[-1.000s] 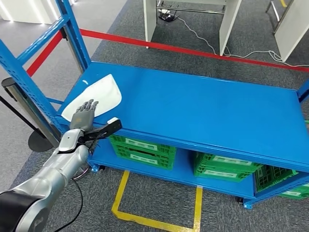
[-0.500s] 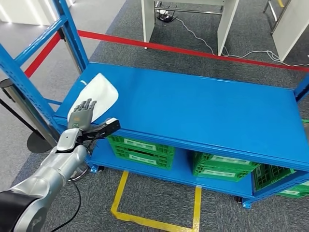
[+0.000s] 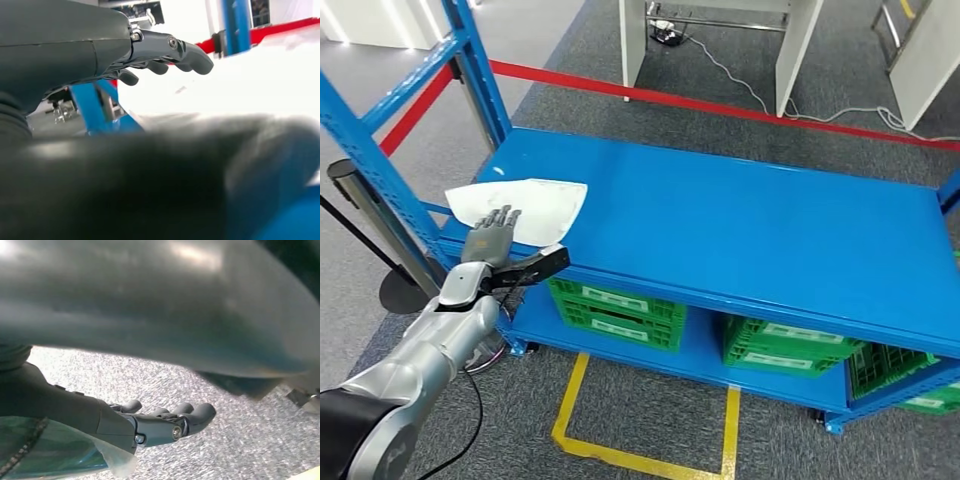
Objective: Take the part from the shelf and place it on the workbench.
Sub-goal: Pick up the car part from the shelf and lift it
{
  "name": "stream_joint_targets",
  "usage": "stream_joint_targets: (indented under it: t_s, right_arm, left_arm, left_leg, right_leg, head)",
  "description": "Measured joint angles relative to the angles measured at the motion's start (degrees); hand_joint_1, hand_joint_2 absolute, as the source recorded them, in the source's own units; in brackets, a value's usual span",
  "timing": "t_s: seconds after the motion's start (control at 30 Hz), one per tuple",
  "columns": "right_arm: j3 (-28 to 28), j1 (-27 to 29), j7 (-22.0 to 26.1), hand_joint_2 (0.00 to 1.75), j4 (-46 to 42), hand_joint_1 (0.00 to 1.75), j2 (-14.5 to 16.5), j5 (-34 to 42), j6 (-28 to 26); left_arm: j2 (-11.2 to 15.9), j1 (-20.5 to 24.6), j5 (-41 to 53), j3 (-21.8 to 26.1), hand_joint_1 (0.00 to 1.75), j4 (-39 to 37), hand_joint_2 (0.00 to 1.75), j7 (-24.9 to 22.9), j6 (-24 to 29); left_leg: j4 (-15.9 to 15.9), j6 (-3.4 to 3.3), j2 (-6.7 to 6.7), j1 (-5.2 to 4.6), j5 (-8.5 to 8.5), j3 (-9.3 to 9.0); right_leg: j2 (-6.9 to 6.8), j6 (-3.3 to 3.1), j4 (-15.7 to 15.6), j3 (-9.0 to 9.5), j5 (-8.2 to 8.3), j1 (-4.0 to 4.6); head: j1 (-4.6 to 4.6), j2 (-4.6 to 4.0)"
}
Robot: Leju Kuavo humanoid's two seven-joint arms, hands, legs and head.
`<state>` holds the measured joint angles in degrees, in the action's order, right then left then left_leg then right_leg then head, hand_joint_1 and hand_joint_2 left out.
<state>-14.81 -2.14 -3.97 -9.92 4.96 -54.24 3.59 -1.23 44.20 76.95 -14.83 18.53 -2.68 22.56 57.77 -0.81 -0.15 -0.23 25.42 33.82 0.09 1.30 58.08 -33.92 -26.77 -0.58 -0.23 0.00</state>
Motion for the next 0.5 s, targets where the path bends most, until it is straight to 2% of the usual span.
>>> stream_joint_targets:
  t_s: [0.07,0.13,0.17,0.23,0.27,0.3,0.33,0.4,0.43,0.47,0.5]
  right_arm:
    - [-0.32,0.11,-0.08,0.00,0.00,0.00,0.00,-0.06,0.02]
    - [-0.63,0.13,-0.16,0.00,-0.01,0.00,0.00,-0.12,0.04]
    - [-0.73,0.09,-0.22,0.00,-0.02,0.00,0.00,-0.14,0.05]
    - [-0.85,0.03,-0.39,0.00,-0.02,0.00,0.00,-0.14,0.09]
    - [-0.94,0.08,-0.52,0.00,-0.02,0.00,0.00,-0.14,0.09]
    - [-1.05,0.15,-0.59,0.00,-0.02,0.00,0.00,-0.14,0.09]
    - [-1.14,0.21,-0.64,0.00,-0.02,0.00,0.00,-0.14,0.09]
    - [-1.23,0.22,-0.66,0.00,-0.02,0.00,0.01,-0.15,0.08]
    - [-1.24,0.20,-0.66,0.00,-0.02,0.00,0.01,-0.15,0.09]
    - [-1.25,0.17,-0.66,0.00,-0.02,0.00,0.02,-0.15,0.09]
    - [-1.26,0.16,-0.65,0.00,-0.02,0.00,0.02,-0.15,0.09]
  left_arm:
    - [-0.21,0.43,0.54,-0.06,0.00,0.22,1.75,0.52,0.45]
    - [-0.40,0.91,1.01,-0.14,0.00,0.54,1.75,0.88,0.57]
    - [-0.47,1.14,1.15,-0.20,0.00,0.64,1.75,0.96,0.55]
    - [-0.58,1.28,1.21,-0.32,0.00,0.72,1.75,0.97,0.44]
    - [-0.56,1.16,1.16,-0.35,0.00,0.72,1.75,0.97,0.37]
    - [-0.53,1.00,1.10,-0.36,0.00,0.72,1.75,0.96,0.29]
    - [-0.46,0.88,1.03,-0.36,0.00,0.72,1.75,0.95,0.24]
    - [-0.26,0.85,0.93,-0.36,0.00,0.72,1.75,0.92,0.16]
    - [-0.15,0.90,0.90,-0.36,0.00,0.72,1.75,0.90,0.12]
    - [-0.04,0.94,0.86,-0.36,0.00,0.72,1.75,0.88,0.09]
    - [0.05,0.93,0.85,-0.36,0.00,0.72,1.75,0.86,0.06]
  left_leg:
    - [0.19,0.44,0.01,0.03,0.11,0.14]
    - [2.15,1.01,0.01,0.14,1.61,0.89]
    - [4.81,1.33,0.02,0.23,3.17,2.01]
    - [12.54,1.80,0.02,0.38,6.59,5.44]
    - [15.52,1.89,0.02,0.44,7.42,6.83]
    - [16.63,1.88,0.03,0.48,7.19,7.44]
    - [15.39,1.78,0.02,0.50,5.83,7.00]
    - [8.16,1.32,0.02,0.45,1.64,3.90]
    - [4.54,1.03,0.01,0.31,0.17,2.32]
    - [1.98,0.75,0.03,0.17,-0.51,1.24]
    - [0.72,0.52,0.02,0.03,-0.53,0.80]
  right_leg:
    - [0.08,-0.54,-0.12,0.06,0.05,-0.07]
    - [0.05,-1.12,-0.26,0.18,0.17,-0.28]
    - [0.03,-1.34,-0.33,0.24,0.21,-0.37]
    - [0.08,-1.58,-0.30,0.26,0.17,-0.37]
    - [0.13,-1.60,-0.29,0.30,0.15,-0.37]
    - [0.19,-1.62,-0.28,0.34,0.12,-0.37]
    - [0.25,-1.62,-0.27,0.42,0.09,-0.36]
    - [0.31,-1.50,-0.28,0.63,-0.02,-0.34]
    - [0.32,-1.33,-0.28,0.62,-0.08,-0.27]
    - [0.32,-1.10,-0.24,0.50,-0.09,-0.21]
    - [0.30,-0.85,-0.24,0.32,-0.06,-0.16]
  head:
    - [0.00,0.00]
    - [-0.11,0.00]
    - [-0.16,0.00]
    - [-0.28,0.00]
    - [-0.27,0.00]
    - [-0.27,0.00]
    - [-0.27,0.00]
    - [-0.26,0.00]
    - [-0.25,0.00]
    - [-0.24,0.00]
    - [-0.21,0.00]
